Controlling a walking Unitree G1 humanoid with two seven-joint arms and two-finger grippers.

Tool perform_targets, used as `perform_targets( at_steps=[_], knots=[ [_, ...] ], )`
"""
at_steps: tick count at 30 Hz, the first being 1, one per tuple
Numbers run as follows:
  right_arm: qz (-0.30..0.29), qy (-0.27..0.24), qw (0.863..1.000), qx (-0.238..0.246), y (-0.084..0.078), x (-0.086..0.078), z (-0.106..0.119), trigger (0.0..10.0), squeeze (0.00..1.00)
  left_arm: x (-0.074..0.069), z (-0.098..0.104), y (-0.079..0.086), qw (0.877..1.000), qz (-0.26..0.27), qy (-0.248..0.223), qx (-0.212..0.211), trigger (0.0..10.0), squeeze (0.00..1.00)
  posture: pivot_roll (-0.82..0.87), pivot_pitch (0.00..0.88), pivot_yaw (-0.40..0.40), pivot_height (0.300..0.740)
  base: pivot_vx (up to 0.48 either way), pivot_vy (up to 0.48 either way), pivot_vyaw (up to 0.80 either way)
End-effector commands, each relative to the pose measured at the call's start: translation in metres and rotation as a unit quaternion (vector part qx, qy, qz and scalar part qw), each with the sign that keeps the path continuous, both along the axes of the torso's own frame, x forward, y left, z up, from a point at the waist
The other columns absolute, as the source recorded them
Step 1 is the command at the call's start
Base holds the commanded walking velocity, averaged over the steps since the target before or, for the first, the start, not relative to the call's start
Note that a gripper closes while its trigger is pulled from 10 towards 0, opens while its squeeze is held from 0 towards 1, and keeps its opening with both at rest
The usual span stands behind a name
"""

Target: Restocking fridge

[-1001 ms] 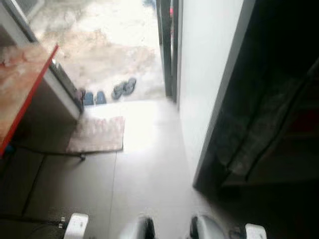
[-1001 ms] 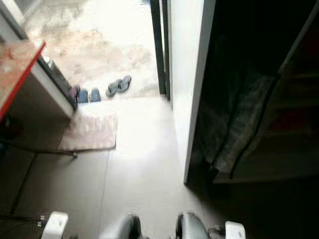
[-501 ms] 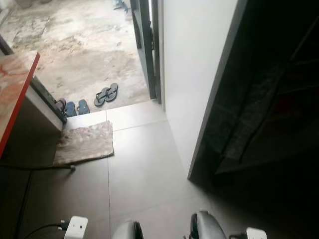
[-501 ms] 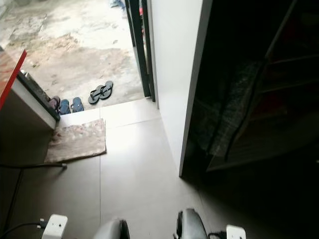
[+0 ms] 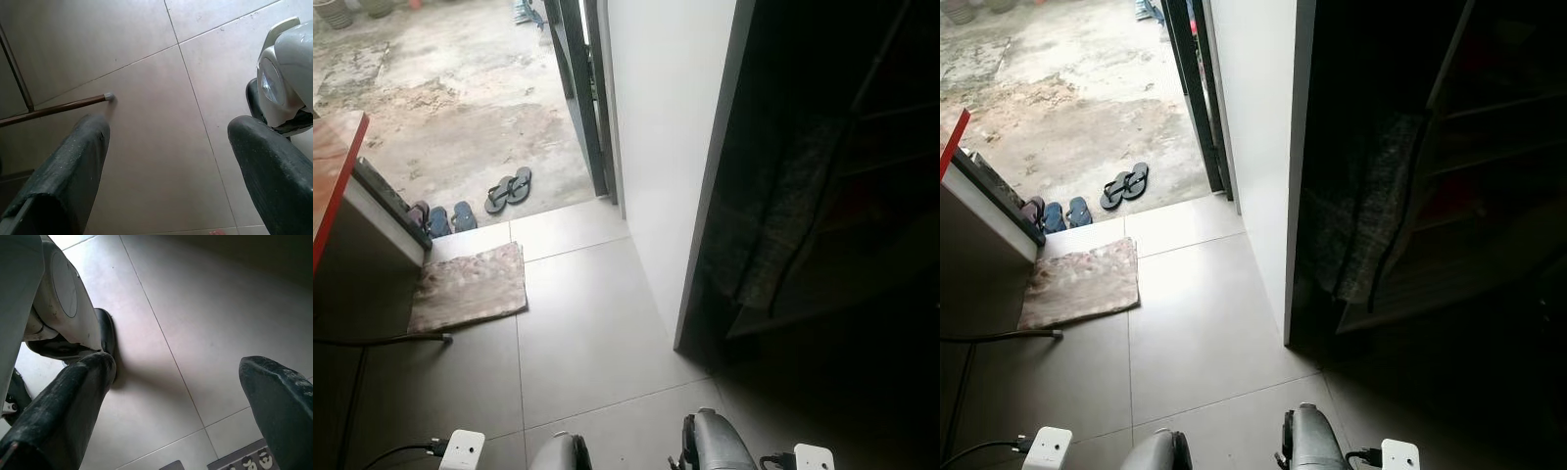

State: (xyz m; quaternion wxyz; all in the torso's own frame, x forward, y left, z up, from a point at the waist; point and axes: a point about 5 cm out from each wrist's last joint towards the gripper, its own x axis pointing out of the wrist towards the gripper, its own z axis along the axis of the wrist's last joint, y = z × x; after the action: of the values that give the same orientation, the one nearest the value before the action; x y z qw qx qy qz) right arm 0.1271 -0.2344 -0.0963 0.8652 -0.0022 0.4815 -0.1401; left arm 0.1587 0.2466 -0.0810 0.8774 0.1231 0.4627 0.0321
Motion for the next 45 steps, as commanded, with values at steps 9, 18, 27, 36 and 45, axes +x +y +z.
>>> perform_targets(
  at_steps=[9,18,27,36,45],
  knots=[
    [-0.006,0.012,1.000,0.007,0.002,-0.007,-0.003,10.0,0.00,-0.012,-0.005,0.001,1.000,-0.001,0.020,0.000,10.0,0.00,-0.05,0.153,0.078,0.738,0.000,0.000,0.00],
    [-0.009,0.011,1.000,0.009,0.002,-0.006,-0.003,10.0,0.00,-0.011,-0.005,-0.001,1.000,0.000,0.018,-0.001,10.0,0.00,-0.05,0.162,0.076,0.740,0.000,0.000,0.00],
    [-0.004,-0.004,1.000,0.010,0.000,-0.002,0.000,10.0,0.00,-0.006,-0.006,-0.010,0.999,0.015,0.024,-0.019,10.0,0.00,-0.06,0.150,0.038,0.740,0.000,0.000,0.00],
    [0.021,-0.018,1.000,0.010,-0.004,0.008,0.004,10.0,0.00,0.002,-0.005,-0.016,0.996,0.073,0.006,-0.044,10.0,0.00,-0.04,0.098,-0.020,0.740,0.000,0.000,0.00],
    [0.060,-0.022,0.998,-0.009,-0.005,0.022,0.009,10.0,0.00,0.014,0.000,-0.017,0.999,0.040,0.002,-0.036,10.0,0.00,-0.05,0.041,0.017,0.740,0.000,0.000,0.00]
  ],
)
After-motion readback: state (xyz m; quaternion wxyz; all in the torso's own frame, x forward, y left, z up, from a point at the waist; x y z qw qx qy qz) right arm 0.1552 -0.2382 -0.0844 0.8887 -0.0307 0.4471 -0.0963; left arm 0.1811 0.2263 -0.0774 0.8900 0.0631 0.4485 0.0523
